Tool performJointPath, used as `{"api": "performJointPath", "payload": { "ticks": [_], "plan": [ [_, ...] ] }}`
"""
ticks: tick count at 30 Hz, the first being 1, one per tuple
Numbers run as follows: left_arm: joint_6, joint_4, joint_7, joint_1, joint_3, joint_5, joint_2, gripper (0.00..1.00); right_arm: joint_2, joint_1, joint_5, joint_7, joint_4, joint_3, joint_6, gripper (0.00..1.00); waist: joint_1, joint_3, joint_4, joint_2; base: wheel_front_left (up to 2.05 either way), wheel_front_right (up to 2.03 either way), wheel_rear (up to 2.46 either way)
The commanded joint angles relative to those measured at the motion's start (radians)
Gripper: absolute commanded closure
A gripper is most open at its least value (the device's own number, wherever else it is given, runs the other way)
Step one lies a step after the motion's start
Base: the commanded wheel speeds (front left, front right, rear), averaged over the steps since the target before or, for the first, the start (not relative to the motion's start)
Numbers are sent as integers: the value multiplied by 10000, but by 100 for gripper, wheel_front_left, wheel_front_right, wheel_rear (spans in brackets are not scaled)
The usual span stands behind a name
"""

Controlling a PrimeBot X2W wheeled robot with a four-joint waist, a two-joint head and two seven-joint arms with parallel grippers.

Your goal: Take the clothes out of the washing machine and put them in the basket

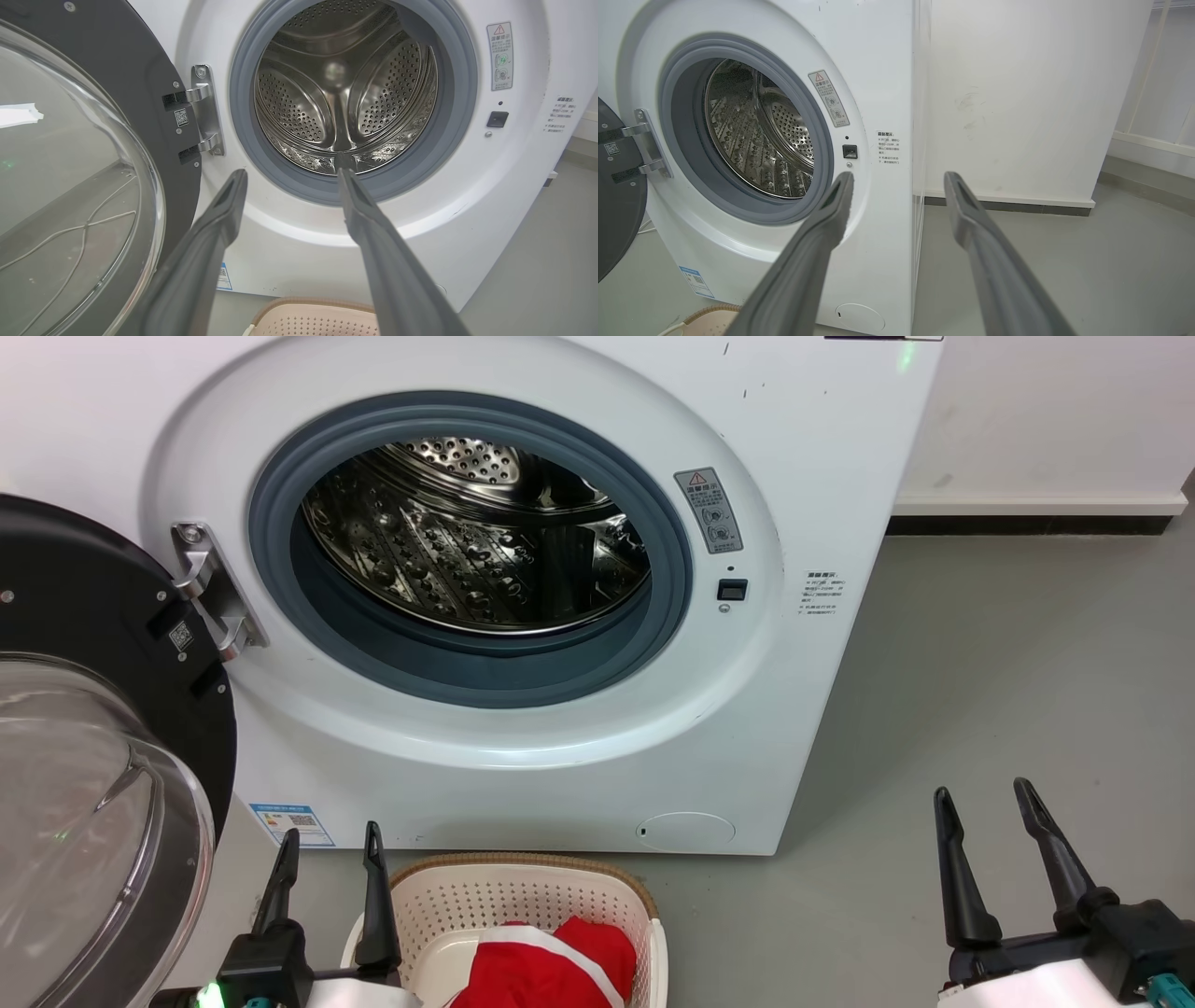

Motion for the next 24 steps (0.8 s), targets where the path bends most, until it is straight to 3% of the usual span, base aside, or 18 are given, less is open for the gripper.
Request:
{"api": "performJointPath", "payload": {
  "ticks": [1, 12, 13, 18, 24],
  "plan": [
    [51, -45, -25, 125, -20, -9, -25, 0, 11, 133, 16, -17, 23, 13, -7, 0, 1, -21, -12, 0, 0, 0, 0],
    [56, 18, -25, 30, -45, 11, -25, 0, 11, 93, 77, -16, 79, -31, -7, 0, 1, -17, -36, 0, 0, 0, 0],
    [47, 23, 0, 47, -19, 11, -2, 100, 0, 13, 29, 2, 71, -27, 0, 100, 1, -16, -36, 0, 0, 0, 0],
    [14, 361, 15, 174, -22, -74, -4, 100, 2, 51, 109, 20, 392, 9, 2, 100, 1, -17, -36, 0, 0, 0, 0],
    [-157, 463, 271, 4, 32, -1417, 44, 100, -78, -99, 1497, 245, 549, 26, 1, 100, 1, -17, -34, 0, 0, 0, 0]
  ]
}}
